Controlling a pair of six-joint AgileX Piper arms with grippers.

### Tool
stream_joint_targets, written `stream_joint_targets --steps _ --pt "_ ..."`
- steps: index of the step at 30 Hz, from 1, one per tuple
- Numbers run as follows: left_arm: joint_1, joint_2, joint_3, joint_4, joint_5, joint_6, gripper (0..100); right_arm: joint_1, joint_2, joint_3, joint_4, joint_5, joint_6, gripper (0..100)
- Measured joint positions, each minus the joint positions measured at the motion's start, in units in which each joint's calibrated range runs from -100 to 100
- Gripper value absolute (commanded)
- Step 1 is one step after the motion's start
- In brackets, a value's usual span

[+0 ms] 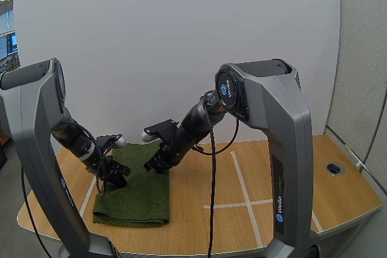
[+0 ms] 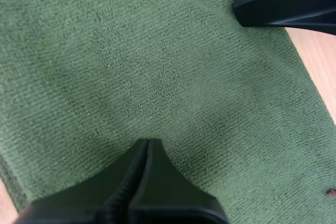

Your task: Fold the towel

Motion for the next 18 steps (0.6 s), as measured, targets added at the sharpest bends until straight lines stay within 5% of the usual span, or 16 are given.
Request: stream_joint_targets --steps 18 --pt "0.0 -5.6 7.9 1.6 0.1 3.0 0 -3.3 -5.1 6.6 -4.6 3.7 1.6 0"
